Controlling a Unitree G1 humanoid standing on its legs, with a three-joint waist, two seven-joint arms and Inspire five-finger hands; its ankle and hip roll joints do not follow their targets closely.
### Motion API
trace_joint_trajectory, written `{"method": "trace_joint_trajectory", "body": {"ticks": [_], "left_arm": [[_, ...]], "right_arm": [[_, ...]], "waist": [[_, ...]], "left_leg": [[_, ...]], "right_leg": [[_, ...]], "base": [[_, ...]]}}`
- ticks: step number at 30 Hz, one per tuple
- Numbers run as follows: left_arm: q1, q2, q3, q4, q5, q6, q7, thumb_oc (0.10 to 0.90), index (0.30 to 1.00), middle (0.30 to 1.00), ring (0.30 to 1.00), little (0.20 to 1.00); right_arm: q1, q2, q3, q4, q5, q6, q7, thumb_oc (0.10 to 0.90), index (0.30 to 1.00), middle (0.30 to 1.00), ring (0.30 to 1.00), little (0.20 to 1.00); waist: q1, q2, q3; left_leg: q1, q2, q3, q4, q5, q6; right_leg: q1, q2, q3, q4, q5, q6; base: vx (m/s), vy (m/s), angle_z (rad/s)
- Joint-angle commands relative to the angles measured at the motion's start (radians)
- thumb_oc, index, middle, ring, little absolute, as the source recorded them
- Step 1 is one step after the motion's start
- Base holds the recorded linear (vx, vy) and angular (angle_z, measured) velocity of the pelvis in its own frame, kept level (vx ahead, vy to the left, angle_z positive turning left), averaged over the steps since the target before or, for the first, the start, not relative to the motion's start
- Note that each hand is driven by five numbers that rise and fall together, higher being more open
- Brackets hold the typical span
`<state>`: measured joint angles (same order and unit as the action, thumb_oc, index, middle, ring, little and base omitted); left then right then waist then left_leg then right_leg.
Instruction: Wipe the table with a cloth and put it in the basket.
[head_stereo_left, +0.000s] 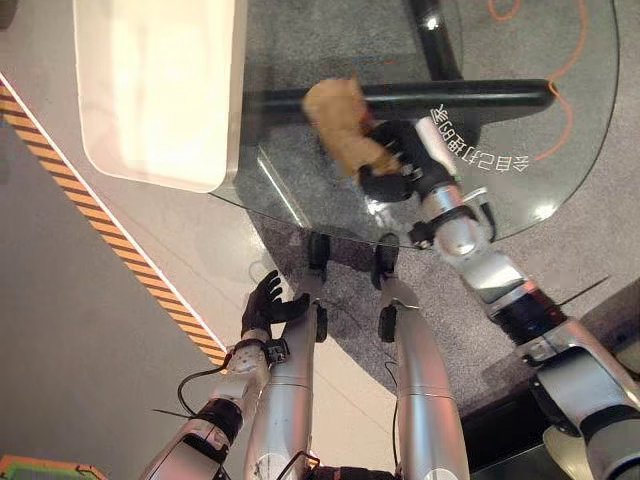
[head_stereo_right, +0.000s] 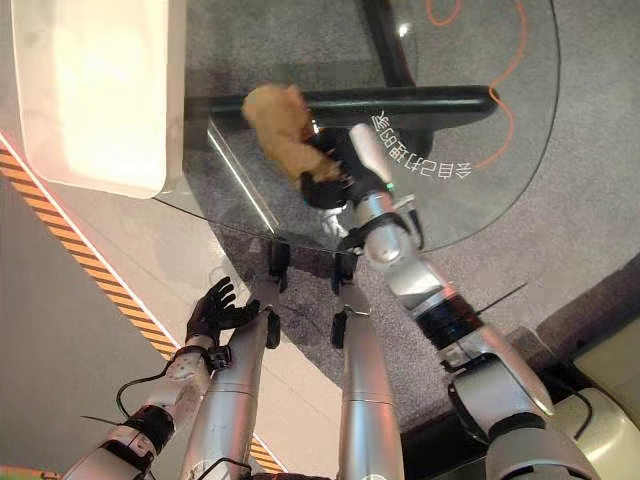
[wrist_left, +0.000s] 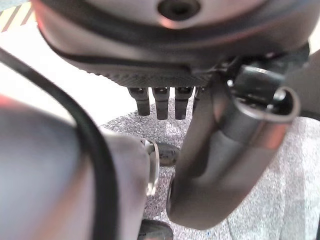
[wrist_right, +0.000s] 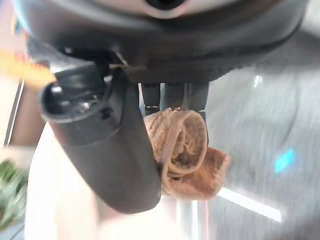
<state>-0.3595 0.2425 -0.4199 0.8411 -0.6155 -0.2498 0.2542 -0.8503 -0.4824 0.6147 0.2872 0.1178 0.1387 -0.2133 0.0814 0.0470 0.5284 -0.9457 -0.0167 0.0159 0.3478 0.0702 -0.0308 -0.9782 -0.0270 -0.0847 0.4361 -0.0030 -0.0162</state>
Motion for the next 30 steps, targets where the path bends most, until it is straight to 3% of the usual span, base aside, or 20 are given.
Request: {"method": "trace_joint_trajectory", "body": {"ticks": [1,9,20,24,30], "left_arm": [[0.091,-0.008,-0.018,0.004,0.029,0.012,0.026,0.800,0.900,0.900,0.900,0.900],[0.085,-0.007,-0.025,-0.002,0.021,0.017,0.035,0.800,0.900,0.900,0.900,0.900],[0.100,-0.003,-0.021,-0.001,0.015,-0.001,0.031,0.800,0.900,0.900,0.900,0.900],[0.115,0.000,-0.018,-0.024,0.023,-0.031,0.051,0.800,0.900,0.900,0.900,0.900],[0.143,0.002,0.028,-0.057,-0.085,-0.096,0.058,0.800,0.900,0.900,0.900,0.900]], "right_arm": [[-0.001,0.066,0.007,-0.218,0.031,-0.117,0.031,0.100,0.300,0.300,0.300,0.200],[0.002,0.070,0.044,-0.206,-0.010,-0.055,0.025,0.100,0.300,0.300,0.300,0.200],[0.012,0.067,0.022,-0.184,0.035,-0.080,-0.011,0.100,0.300,0.300,0.300,0.200],[0.030,0.072,-0.010,-0.202,0.146,-0.107,-0.027,0.100,0.300,0.300,0.300,0.200],[0.074,0.086,-0.052,-0.246,0.178,-0.128,-0.029,0.100,0.300,0.300,0.300,0.200]], "waist": [[-0.018,0.000,-0.008],[-0.014,0.006,-0.008],[-0.011,0.003,-0.008],[-0.010,0.003,-0.008],[-0.012,-0.007,-0.008]], "left_leg": [[0.001,-0.094,0.005,0.063,-0.079,0.075],[-0.006,-0.095,0.007,0.066,-0.078,0.079],[0.001,-0.094,0.004,0.063,-0.076,0.078],[0.023,-0.093,0.003,0.051,-0.074,0.079],[0.071,-0.089,0.001,0.034,-0.075,0.078]], "right_leg": [[0.005,-0.020,-0.007,-0.047,0.052,0.060],[-0.005,-0.023,-0.010,-0.041,0.053,0.060],[0.006,-0.022,-0.013,-0.047,0.056,0.059],[0.025,-0.020,-0.015,-0.053,0.055,0.058],[0.069,-0.015,-0.020,-0.058,0.047,0.055]], "base": [[0.01,0.015,0.09],[0.01,0.012,0.09],[0.00,-0.001,0.00],[0.00,0.000,0.00],[-0.03,-0.028,-0.01]]}}
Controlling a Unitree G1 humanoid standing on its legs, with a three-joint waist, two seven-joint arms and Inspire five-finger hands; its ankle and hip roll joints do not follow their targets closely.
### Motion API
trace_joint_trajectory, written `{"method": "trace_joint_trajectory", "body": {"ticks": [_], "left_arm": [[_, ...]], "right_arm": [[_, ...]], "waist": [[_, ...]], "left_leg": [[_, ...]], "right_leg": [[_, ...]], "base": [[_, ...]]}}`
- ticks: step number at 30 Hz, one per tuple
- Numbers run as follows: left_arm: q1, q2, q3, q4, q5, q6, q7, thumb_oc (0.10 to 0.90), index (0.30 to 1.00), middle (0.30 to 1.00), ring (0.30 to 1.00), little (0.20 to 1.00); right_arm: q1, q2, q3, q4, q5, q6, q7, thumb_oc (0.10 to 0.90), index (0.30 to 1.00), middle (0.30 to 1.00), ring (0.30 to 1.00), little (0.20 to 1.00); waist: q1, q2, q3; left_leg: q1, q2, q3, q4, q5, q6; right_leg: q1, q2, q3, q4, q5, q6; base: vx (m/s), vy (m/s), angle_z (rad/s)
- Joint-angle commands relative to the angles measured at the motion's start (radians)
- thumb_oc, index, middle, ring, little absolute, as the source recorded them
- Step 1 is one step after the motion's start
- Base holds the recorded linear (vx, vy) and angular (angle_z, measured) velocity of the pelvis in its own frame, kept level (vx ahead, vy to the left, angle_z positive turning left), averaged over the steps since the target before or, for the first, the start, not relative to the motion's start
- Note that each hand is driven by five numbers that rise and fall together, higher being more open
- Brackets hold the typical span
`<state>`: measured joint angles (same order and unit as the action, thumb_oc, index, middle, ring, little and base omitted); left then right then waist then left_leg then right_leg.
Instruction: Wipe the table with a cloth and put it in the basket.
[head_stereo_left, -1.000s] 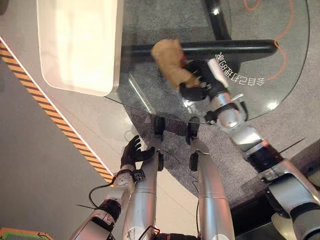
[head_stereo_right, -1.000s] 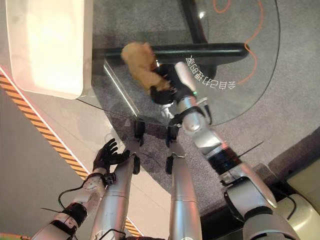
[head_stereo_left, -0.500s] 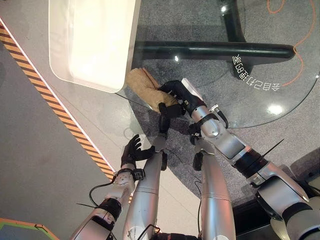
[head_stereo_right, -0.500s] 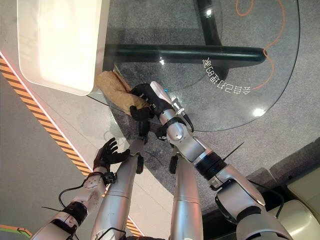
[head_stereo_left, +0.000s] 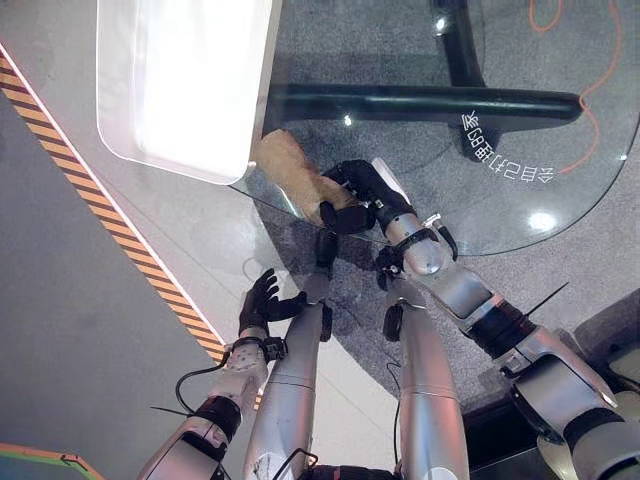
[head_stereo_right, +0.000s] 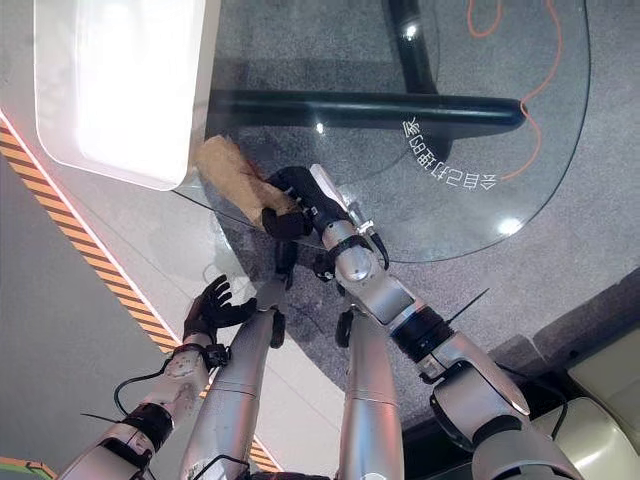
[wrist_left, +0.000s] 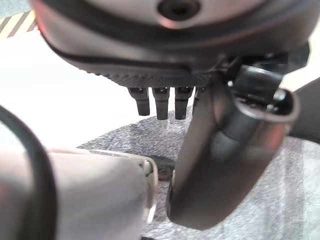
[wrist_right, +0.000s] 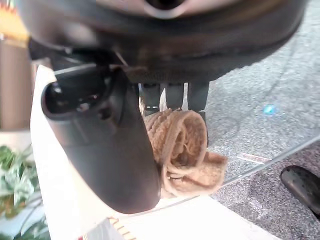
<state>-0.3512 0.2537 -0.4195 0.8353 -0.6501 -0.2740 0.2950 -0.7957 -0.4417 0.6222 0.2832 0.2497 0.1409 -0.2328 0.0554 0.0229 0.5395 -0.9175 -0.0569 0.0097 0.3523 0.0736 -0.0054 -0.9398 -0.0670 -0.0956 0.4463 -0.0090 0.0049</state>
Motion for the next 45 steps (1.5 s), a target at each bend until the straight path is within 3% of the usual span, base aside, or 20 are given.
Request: {"method": "trace_joint_trajectory", "body": {"ticks": [1,11,14,18,31,45], "left_arm": [[0.144,-0.006,0.039,-0.067,-0.076,-0.086,0.005,0.800,0.900,0.900,0.900,0.900],[0.231,0.009,0.099,-0.137,-0.217,-0.058,-0.159,0.800,0.900,0.900,0.900,0.900],[0.280,0.023,0.128,-0.167,-0.281,-0.084,-0.274,0.800,0.900,0.900,0.900,0.900],[0.319,0.033,0.143,-0.223,-0.315,-0.083,-0.330,0.800,0.900,0.900,0.900,0.900],[0.447,0.072,0.181,-0.669,-0.674,0.052,-0.736,0.800,0.900,0.900,0.900,0.900],[0.440,0.130,0.198,-0.892,-0.847,0.151,-0.820,0.800,0.900,0.900,0.900,0.900]], "right_arm": [[0.032,0.041,-0.069,-0.251,0.052,-0.130,-0.011,0.100,0.300,0.300,0.300,0.200],[0.137,0.022,-0.163,-0.281,0.067,-0.130,0.022,0.100,0.300,0.300,0.300,0.200],[0.209,-0.005,-0.207,-0.298,0.081,-0.143,0.050,0.100,0.300,0.300,0.300,0.200],[0.267,-0.015,-0.238,-0.317,0.093,-0.163,0.062,0.100,0.300,0.300,0.300,0.200],[0.509,-0.047,-0.390,-0.457,0.127,-0.320,0.138,0.100,0.300,0.300,0.300,0.200],[0.600,-0.134,-0.447,-0.561,0.161,-0.387,0.286,0.100,0.300,0.300,0.300,0.200]], "waist": [[0.015,0.016,-0.020],[0.022,0.019,-0.020],[0.017,0.019,-0.020],[0.017,0.016,-0.020],[0.006,0.005,-0.020],[-0.016,-0.018,-0.020]], "left_leg": [[0.057,-0.049,0.006,0.024,-0.079,0.052],[0.214,-0.041,-0.008,-0.036,-0.070,0.044],[0.286,-0.032,-0.010,-0.065,-0.068,0.041],[0.319,-0.030,-0.014,-0.069,-0.071,0.039],[0.360,-0.035,-0.025,-0.016,-0.103,0.053],[0.335,-0.035,-0.008,0.006,-0.113,0.069]], "right_leg": [[0.046,0.026,-0.011,-0.071,0.051,0.033],[0.198,0.029,-0.032,-0.078,0.016,0.022],[0.267,0.032,-0.034,-0.087,-0.001,0.017],[0.307,0.034,-0.038,-0.092,-0.012,0.013],[0.379,0.036,-0.042,-0.066,-0.042,0.000],[0.368,0.045,-0.005,-0.080,-0.019,0.013]], "base": [[-0.07,-0.073,-0.02],[-0.05,-0.050,-0.02],[-0.04,-0.060,-0.04],[-0.02,-0.075,0.00],[0.01,-0.040,0.02],[0.00,0.000,-0.01]]}}
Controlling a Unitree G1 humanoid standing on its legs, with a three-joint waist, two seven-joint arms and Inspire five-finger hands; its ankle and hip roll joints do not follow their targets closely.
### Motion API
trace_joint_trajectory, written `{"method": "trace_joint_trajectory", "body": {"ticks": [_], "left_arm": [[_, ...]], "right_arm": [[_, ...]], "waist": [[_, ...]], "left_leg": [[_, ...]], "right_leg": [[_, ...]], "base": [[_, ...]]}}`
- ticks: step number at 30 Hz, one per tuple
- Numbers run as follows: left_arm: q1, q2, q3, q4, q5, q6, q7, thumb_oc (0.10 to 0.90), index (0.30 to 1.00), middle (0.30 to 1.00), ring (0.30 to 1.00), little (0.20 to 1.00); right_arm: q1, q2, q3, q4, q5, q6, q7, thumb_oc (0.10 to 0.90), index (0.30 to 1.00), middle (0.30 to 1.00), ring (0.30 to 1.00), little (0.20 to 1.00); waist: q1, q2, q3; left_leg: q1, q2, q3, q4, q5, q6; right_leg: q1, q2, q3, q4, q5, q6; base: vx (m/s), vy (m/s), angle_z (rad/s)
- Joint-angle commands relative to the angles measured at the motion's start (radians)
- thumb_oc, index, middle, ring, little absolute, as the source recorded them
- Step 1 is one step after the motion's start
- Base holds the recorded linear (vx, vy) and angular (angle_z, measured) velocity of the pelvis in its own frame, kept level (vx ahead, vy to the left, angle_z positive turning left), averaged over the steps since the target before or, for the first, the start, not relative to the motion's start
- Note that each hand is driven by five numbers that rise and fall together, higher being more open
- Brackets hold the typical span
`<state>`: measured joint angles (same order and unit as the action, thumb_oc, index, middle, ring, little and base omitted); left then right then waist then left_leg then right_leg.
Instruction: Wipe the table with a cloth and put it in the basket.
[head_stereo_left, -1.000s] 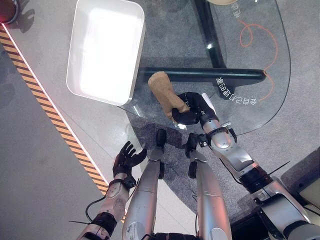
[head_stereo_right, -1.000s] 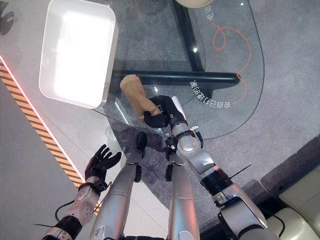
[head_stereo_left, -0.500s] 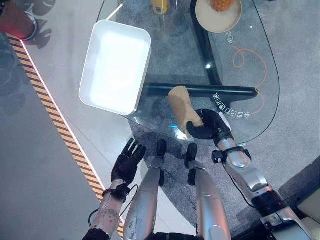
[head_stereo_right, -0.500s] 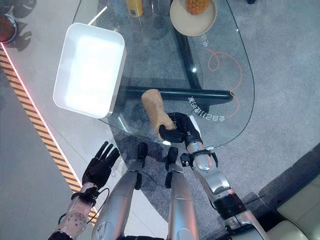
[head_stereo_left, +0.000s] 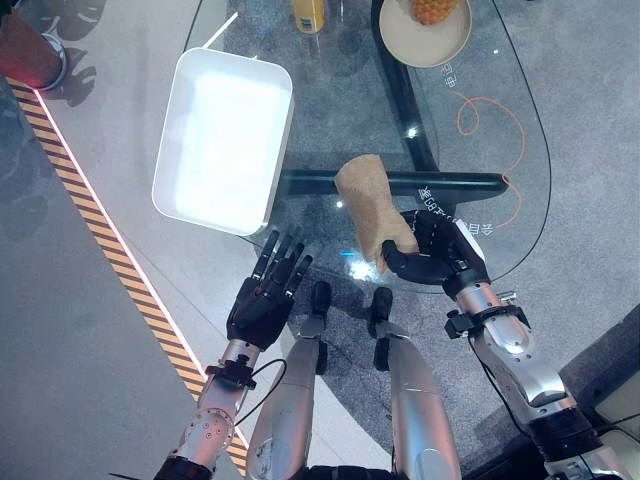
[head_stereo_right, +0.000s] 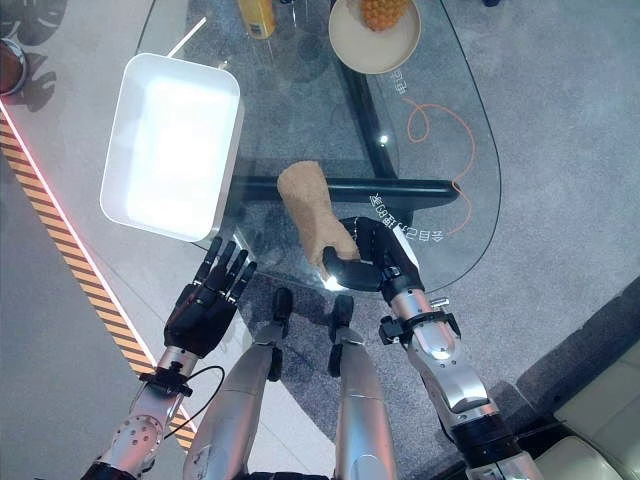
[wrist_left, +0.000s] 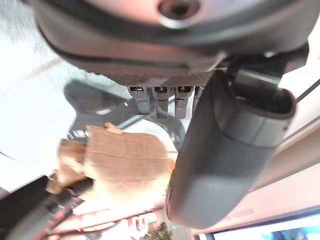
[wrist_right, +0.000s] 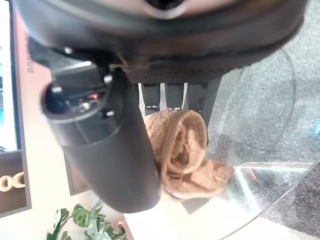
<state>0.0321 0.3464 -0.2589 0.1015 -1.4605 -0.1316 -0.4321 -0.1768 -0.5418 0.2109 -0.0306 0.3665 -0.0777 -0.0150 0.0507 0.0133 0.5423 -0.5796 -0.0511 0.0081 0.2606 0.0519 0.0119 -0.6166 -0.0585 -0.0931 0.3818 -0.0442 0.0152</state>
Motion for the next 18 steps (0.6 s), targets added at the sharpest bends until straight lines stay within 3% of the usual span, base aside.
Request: {"method": "trace_joint_trajectory", "body": {"ticks": [1,10,13,18], "left_arm": [[0.050,0.043,0.032,-0.175,-0.048,0.021,-0.097,0.800,0.900,0.900,0.900,0.900],[-0.039,0.081,-0.023,-0.196,-0.042,-0.012,-0.050,0.800,0.900,0.900,0.900,0.900],[-0.074,0.095,-0.040,-0.193,-0.059,-0.008,-0.045,0.800,0.900,0.900,0.900,0.900],[-0.088,0.106,-0.071,-0.214,-0.045,0.013,-0.073,0.800,0.900,0.900,0.900,0.900]], "right_arm": [[-0.016,-0.040,-0.019,-0.259,0.052,-0.170,0.091,0.100,0.300,0.300,0.300,0.200],[-0.088,-0.049,0.112,-0.279,0.043,-0.114,0.237,0.100,0.300,0.300,0.300,0.200],[-0.118,-0.054,0.163,-0.268,0.041,-0.071,0.221,0.100,0.300,0.300,0.300,0.200],[-0.125,-0.057,0.209,-0.257,0.023,-0.079,0.208,0.100,0.300,0.300,0.300,0.200]], "waist": [[-0.014,-0.010,-0.022],[-0.016,-0.011,-0.022],[-0.016,-0.016,-0.022],[-0.016,-0.014,-0.022]], "left_leg": [[-0.007,-0.042,-0.006,0.097,-0.090,0.053],[-0.044,-0.044,-0.006,0.102,-0.074,0.051],[-0.057,-0.045,-0.007,0.111,-0.071,0.048],[-0.075,-0.046,-0.006,0.114,-0.065,0.047]], "right_leg": [[0.041,0.037,-0.005,-0.019,0.020,0.005],[0.013,0.033,0.000,-0.026,0.035,0.010],[0.005,0.034,0.001,-0.022,0.038,0.010],[-0.008,0.034,0.002,-0.025,0.041,0.008]], "base": [[0.00,0.000,0.00],[0.00,-0.001,0.01],[0.00,-0.014,0.03],[0.00,-0.002,0.02]]}}
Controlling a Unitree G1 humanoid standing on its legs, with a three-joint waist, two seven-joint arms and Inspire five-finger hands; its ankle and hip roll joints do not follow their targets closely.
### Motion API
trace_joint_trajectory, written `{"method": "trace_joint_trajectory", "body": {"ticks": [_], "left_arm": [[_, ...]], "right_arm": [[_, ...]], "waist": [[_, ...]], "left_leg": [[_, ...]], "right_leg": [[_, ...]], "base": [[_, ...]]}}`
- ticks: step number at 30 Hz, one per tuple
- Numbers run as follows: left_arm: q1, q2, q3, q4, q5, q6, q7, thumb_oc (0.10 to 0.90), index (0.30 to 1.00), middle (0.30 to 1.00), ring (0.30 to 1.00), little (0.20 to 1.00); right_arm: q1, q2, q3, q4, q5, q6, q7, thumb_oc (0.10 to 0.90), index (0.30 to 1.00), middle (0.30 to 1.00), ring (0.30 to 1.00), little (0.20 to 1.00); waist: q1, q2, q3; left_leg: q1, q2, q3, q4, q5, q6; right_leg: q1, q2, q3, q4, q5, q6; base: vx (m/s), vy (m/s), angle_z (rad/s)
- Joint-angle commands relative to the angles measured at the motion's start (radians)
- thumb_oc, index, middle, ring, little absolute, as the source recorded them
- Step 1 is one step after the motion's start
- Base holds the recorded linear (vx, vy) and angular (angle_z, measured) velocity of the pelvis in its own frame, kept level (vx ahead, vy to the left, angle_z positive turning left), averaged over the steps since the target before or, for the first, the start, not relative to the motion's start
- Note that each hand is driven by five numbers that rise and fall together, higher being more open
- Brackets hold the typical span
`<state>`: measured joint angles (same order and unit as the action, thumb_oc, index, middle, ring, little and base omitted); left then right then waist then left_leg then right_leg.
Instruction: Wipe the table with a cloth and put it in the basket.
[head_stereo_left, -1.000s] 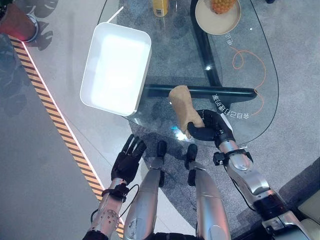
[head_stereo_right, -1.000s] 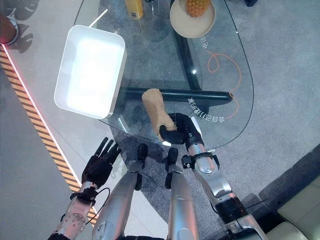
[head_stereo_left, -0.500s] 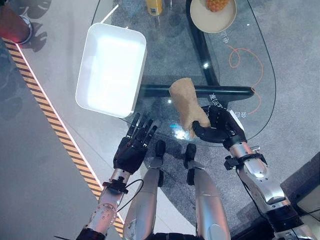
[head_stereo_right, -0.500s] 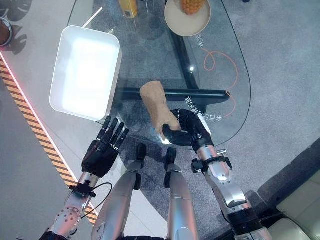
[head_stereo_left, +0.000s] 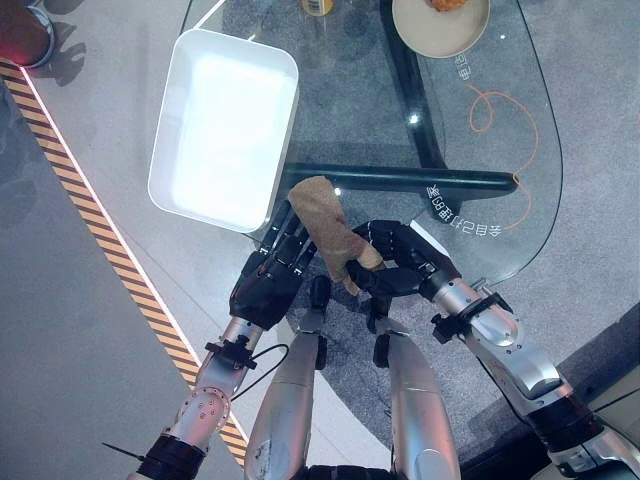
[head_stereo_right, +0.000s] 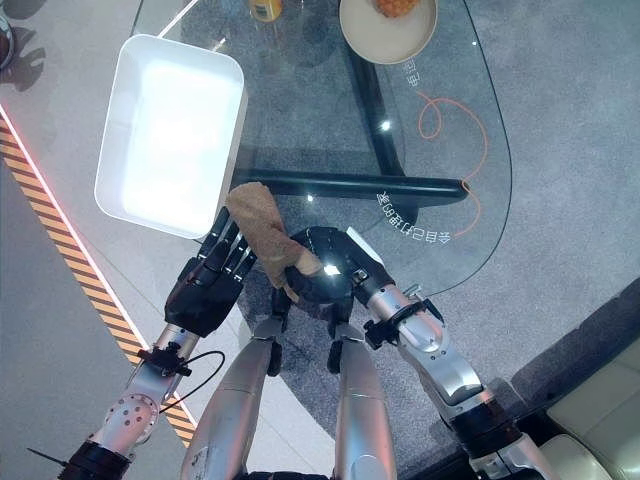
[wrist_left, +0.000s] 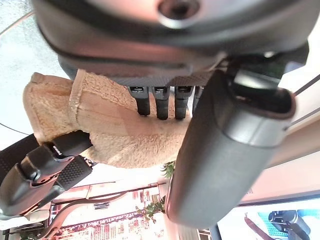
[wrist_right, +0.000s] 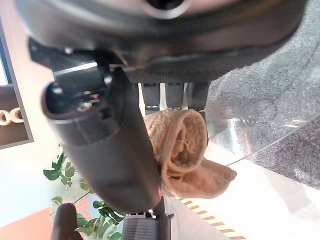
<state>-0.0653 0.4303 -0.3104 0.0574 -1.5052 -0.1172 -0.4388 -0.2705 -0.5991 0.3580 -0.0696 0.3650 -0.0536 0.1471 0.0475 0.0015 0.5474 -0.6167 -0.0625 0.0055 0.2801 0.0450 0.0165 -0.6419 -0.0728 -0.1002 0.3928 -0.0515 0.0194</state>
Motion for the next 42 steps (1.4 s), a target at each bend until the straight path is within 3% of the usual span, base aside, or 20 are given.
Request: {"method": "trace_joint_trajectory", "body": {"ticks": [1,5,14,20,27,32,38,42], "left_arm": [[0.006,0.024,-0.029,-0.173,0.010,-0.002,-0.068,0.800,0.900,0.900,0.900,0.900],[-0.016,0.028,-0.061,-0.179,0.018,-0.008,-0.045,0.800,0.900,0.900,0.900,0.900],[-0.027,0.013,-0.085,-0.180,0.040,-0.014,-0.055,0.800,0.900,0.900,0.900,0.900],[-0.025,0.012,-0.087,-0.175,0.025,-0.019,-0.044,0.800,0.900,0.900,0.900,0.900],[-0.013,0.002,-0.093,-0.192,0.022,-0.029,-0.048,0.800,0.900,0.900,0.900,0.900],[-0.017,0.004,-0.099,-0.194,-0.001,-0.034,-0.059,0.800,0.900,0.900,0.900,0.900],[-0.027,-0.007,-0.113,-0.194,-0.048,-0.037,-0.036,0.800,0.900,0.900,0.900,0.900],[-0.016,-0.014,-0.110,-0.212,-0.065,-0.048,-0.016,0.800,0.900,0.900,0.900,0.900]], "right_arm": [[-0.036,0.000,0.069,-0.220,0.018,-0.106,0.046,0.100,0.300,0.300,0.300,0.200],[-0.076,0.011,0.112,-0.224,-0.011,-0.100,0.041,0.100,0.300,0.300,0.300,0.200],[-0.128,0.000,0.201,-0.208,-0.174,0.022,0.010,0.100,0.300,0.300,0.300,0.200],[-0.136,-0.017,0.218,-0.207,-0.231,0.012,0.004,0.100,0.300,0.300,0.300,0.200],[-0.161,-0.051,0.256,-0.260,-0.488,0.045,0.029,0.100,0.300,0.300,0.300,0.200],[-0.189,-0.076,0.290,-0.268,-0.520,0.046,0.055,0.100,0.300,0.300,0.300,0.200],[-0.229,-0.088,0.306,-0.265,-0.686,0.029,-0.033,0.100,0.300,0.300,0.300,0.200],[-0.229,-0.105,0.293,-0.329,-0.723,0.012,-0.019,0.100,0.300,0.300,0.300,0.200]], "waist": [[-0.013,0.000,-0.027],[-0.014,0.007,-0.027],[-0.011,0.030,-0.027],[-0.011,0.030,-0.027],[-0.011,0.026,-0.027],[-0.007,0.031,-0.027],[-0.003,0.028,-0.027],[-0.006,0.019,-0.027]], "left_leg": [[-0.041,-0.035,-0.003,0.094,-0.056,0.042],[-0.054,-0.039,-0.003,0.097,-0.052,0.041],[-0.064,-0.047,0.000,0.095,-0.044,0.039],[-0.061,-0.052,0.000,0.093,-0.042,0.040],[-0.062,-0.051,0.003,0.085,-0.040,0.044],[-0.059,-0.054,0.002,0.081,-0.039,0.046],[-0.055,-0.056,0.001,0.074,-0.039,0.048],[-0.052,-0.054,0.000,0.069,-0.040,0.050]], "right_leg": [[0.015,0.047,0.010,-0.037,0.050,0.003],[0.001,0.046,0.014,-0.034,0.052,0.002],[-0.011,0.043,0.023,-0.039,0.050,-0.006],[-0.010,0.046,0.028,-0.040,0.052,-0.004],[-0.016,0.052,0.036,-0.042,0.055,-0.001],[-0.013,0.053,0.037,-0.044,0.053,-0.002],[-0.010,0.056,0.038,-0.048,0.054,0.001],[-0.007,0.059,0.039,-0.051,0.055,0.004]], "base": [[0.00,0.000,0.00],[0.00,0.000,0.00],[0.00,0.051,-0.01],[0.00,0.005,0.00],[0.00,0.000,0.00],[0.00,0.000,0.00],[0.00,0.000,0.00],[0.00,0.000,0.00]]}}
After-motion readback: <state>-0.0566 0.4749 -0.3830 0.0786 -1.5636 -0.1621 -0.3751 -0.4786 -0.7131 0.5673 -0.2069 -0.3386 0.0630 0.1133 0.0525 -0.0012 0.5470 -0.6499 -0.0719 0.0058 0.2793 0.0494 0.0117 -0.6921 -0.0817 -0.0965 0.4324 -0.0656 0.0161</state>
